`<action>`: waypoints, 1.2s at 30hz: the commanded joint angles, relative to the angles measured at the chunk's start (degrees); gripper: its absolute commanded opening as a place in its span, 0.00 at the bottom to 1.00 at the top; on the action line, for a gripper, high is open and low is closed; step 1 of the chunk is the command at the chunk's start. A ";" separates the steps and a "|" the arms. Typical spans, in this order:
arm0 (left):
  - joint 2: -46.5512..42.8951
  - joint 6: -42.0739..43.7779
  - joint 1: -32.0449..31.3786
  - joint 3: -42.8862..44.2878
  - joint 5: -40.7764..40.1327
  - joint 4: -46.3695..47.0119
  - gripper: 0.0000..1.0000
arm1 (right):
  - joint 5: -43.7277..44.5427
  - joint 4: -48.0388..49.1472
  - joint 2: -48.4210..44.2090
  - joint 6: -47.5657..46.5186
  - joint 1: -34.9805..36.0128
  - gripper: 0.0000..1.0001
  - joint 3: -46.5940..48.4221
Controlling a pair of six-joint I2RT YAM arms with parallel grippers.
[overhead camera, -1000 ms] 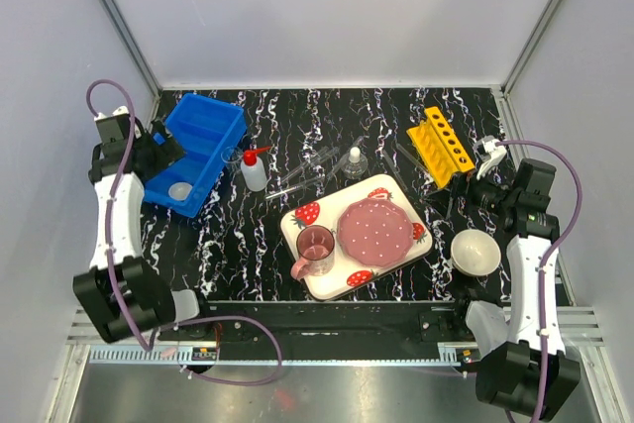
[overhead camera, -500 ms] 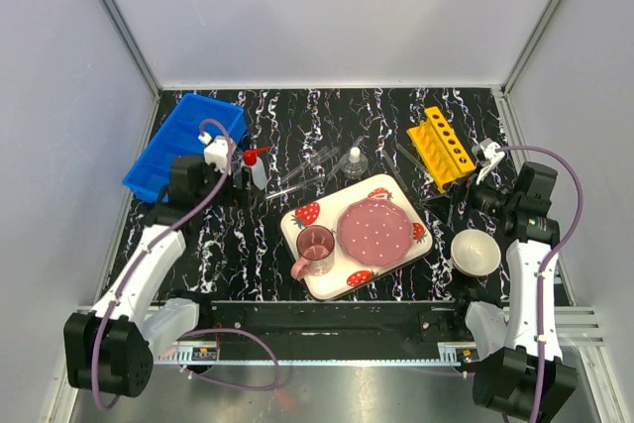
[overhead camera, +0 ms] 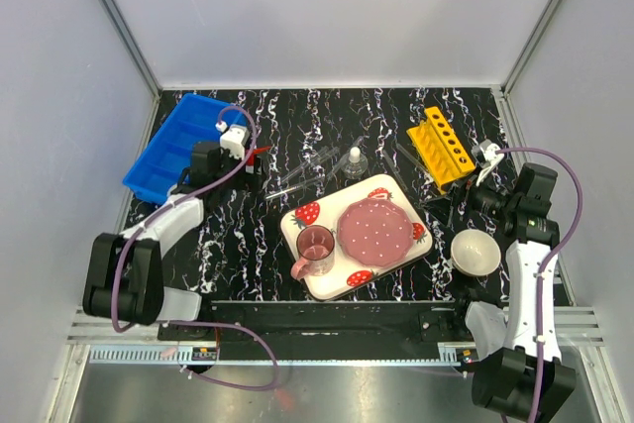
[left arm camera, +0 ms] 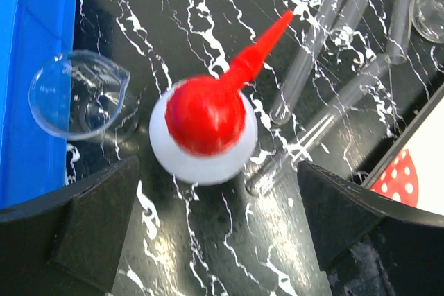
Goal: Organize the chemistry lab equipment
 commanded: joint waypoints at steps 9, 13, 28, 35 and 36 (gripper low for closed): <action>10.76 3.01 -2.45 11.59 -4.50 2.68 0.93 | -1.31 0.88 -0.73 -1.18 -0.59 1.00 0.17; 12.08 3.10 -2.80 13.27 -4.68 -0.57 0.80 | -1.48 0.88 -0.73 -1.27 -0.68 1.00 0.26; 10.85 1.25 -3.07 12.56 -8.90 -5.14 0.80 | -1.66 0.88 -1.43 -1.18 -0.76 1.00 0.35; 11.73 0.02 -3.16 14.23 -7.59 -5.15 0.62 | -1.66 0.79 -1.61 -1.18 -0.76 1.00 0.52; 11.73 -0.07 -3.16 14.76 -7.23 -5.15 0.55 | -1.66 0.88 -1.78 -1.18 -0.76 1.00 0.52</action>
